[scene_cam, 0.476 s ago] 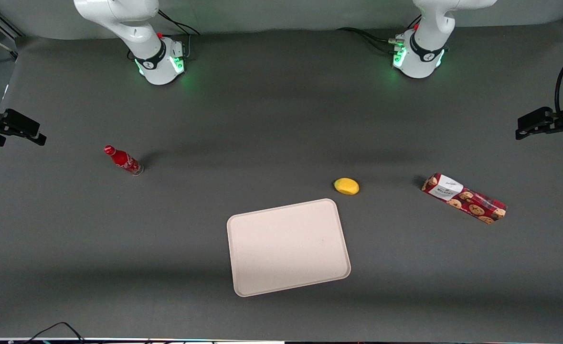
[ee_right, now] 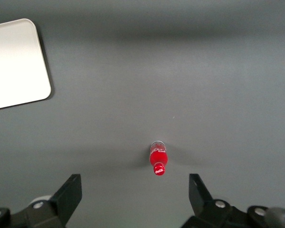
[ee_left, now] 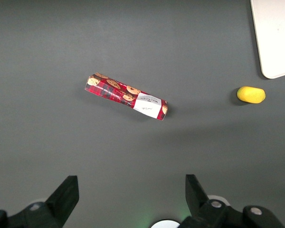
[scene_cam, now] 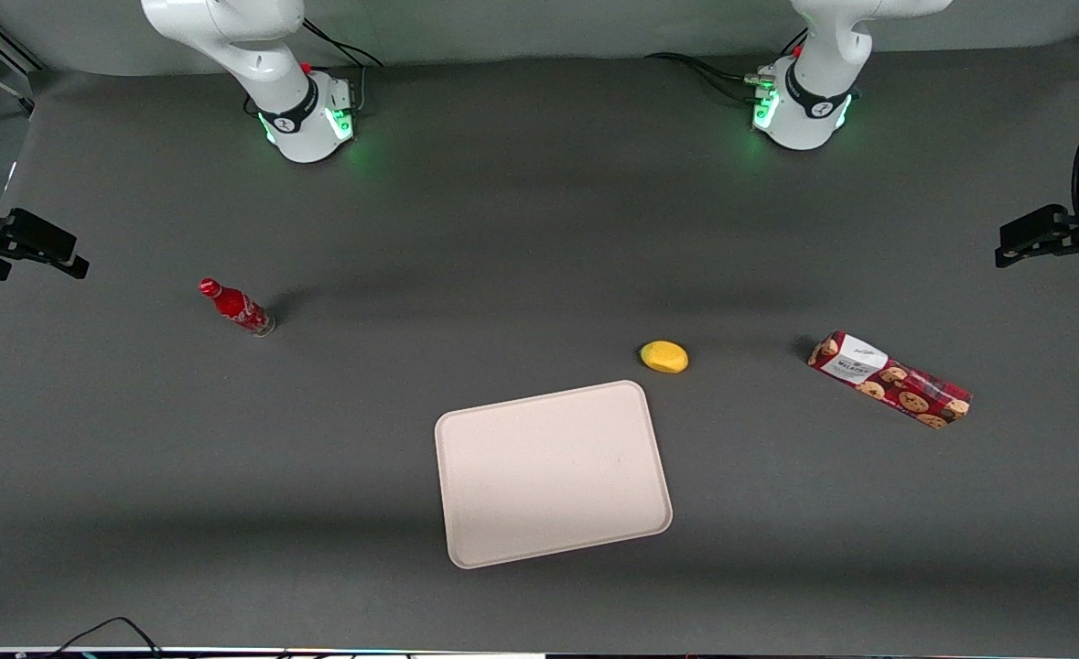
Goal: Place red cookie box on tray
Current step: 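Move the left gripper toward the red plaid cookie box, then lower the open left gripper over the cookie box and close on it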
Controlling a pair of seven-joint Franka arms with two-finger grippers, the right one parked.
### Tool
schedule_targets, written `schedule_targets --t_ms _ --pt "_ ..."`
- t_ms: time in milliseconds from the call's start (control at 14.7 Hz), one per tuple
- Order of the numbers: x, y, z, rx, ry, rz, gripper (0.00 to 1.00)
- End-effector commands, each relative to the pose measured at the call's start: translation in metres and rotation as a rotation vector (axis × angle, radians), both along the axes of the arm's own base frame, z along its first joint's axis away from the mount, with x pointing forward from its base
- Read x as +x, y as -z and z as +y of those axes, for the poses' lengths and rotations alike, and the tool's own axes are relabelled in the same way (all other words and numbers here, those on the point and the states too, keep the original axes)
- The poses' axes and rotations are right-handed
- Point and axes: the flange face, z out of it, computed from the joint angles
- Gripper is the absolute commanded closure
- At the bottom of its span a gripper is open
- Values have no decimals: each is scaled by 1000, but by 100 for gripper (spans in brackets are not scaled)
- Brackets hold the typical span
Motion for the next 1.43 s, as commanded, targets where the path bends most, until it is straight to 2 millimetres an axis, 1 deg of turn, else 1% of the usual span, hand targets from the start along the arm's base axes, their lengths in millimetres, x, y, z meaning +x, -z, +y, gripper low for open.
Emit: schedule_targets --t_ms 0,68,136,204,272,408,544,680,748,816,883,1019,1223,1359 --pt "6 7 5 23 -14 -10 0" --pt "9 9 6 25 -20 -15 0" --pt "12 14 12 26 -34 -7 0" --pt "15 21 25 30 -59 2 0" --pt "21 33 33 33 -90 23 0" --pt "38 61 46 51 -242 27 0" --pt "59 100 50 77 -365 35 0" --pt "70 141 61 90 -498 87 0" --pt "75 157 60 90 -582 100 0" --pt "78 177 60 102 -652 124 0" --pt "81 195 60 114 -688 134 0" --pt "78 236 63 119 -738 124 0" --pt "60 306 66 113 -750 85 0" --pt "48 338 65 102 -753 55 0"
